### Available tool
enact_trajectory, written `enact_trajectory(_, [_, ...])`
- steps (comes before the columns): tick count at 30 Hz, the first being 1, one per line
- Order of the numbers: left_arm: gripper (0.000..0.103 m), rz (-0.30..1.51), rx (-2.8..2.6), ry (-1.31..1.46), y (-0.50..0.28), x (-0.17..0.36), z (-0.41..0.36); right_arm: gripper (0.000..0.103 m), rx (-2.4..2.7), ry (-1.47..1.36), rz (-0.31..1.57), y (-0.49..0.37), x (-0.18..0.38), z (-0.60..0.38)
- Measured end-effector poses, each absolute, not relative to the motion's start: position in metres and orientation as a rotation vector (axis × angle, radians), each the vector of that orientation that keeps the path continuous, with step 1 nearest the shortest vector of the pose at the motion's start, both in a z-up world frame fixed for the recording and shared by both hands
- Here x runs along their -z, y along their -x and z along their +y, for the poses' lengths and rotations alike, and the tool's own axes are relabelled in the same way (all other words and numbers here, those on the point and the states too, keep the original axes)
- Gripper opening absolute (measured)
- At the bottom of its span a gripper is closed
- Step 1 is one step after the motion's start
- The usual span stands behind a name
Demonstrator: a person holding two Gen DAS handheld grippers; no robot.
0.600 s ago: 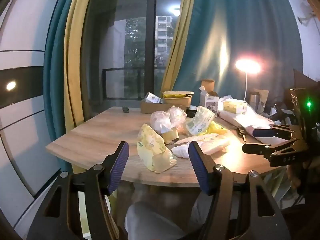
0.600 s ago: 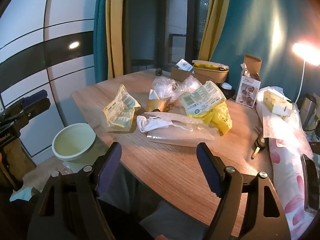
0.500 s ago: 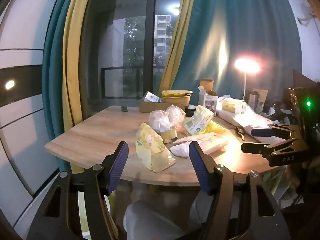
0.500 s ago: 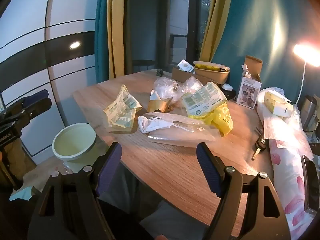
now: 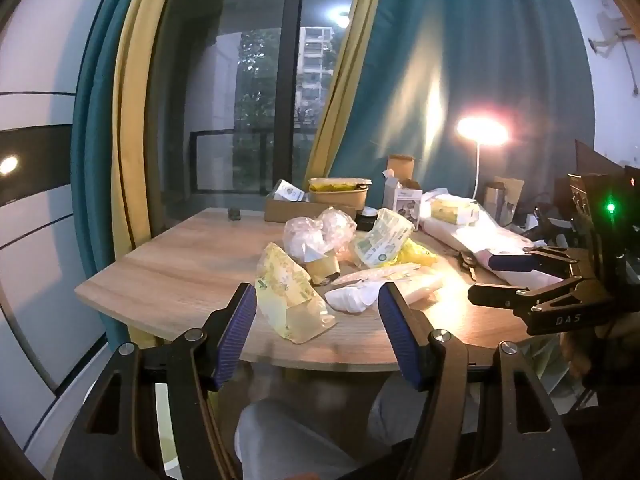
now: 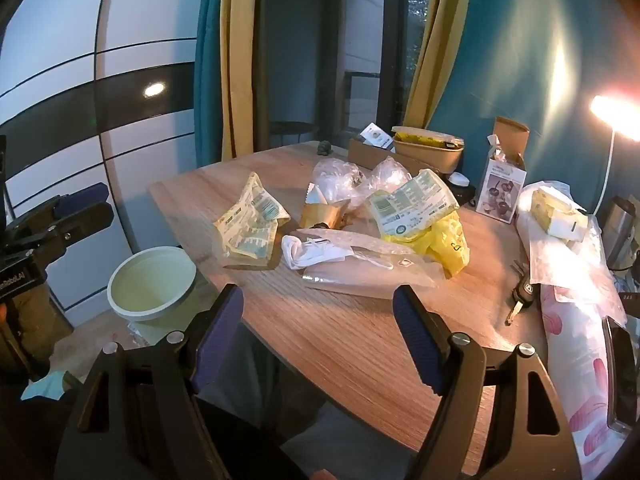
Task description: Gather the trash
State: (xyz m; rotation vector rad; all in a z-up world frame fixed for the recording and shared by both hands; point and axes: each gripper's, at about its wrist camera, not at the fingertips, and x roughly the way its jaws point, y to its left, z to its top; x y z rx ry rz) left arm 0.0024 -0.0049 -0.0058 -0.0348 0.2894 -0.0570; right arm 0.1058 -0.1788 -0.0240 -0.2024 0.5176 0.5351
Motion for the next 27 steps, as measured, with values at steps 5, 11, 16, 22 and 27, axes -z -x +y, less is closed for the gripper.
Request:
enact_trajectory(5, [0.067,0.29,0.071,0.041,-0.0032,0.0046,-0.0029,0.077,-0.549,0.198,0.516,-0.1052,0.0215,-0.1816])
enact_trajectory(11, [0.067,0.294,0.088,0.036,-0.0036,0.0033,-0.0045,0.077,-0.552,0.204,0.515,-0.1043,0.0217,-0.1789])
enact_trajectory(16, [0.067,0.295,0.092,0.035,-0.0029,0.0015,-0.0045,0.077,-0.553,0.203,0.515,-0.1047,0.0218,-0.1794])
enact_trajectory(22, [0.067,0.291,0.092,0.023,-0.003,0.0012,-0.0015,0.077,-0.553,0.206,0.512,-0.1039,0.0229,-0.1795])
enact_trajectory(27, [0.067,0.289,0.094,0.022,-0.0022,0.0005,-0.0022,0.077,-0.554,0.205,0.511,-0.1041,0.0227,-0.1797])
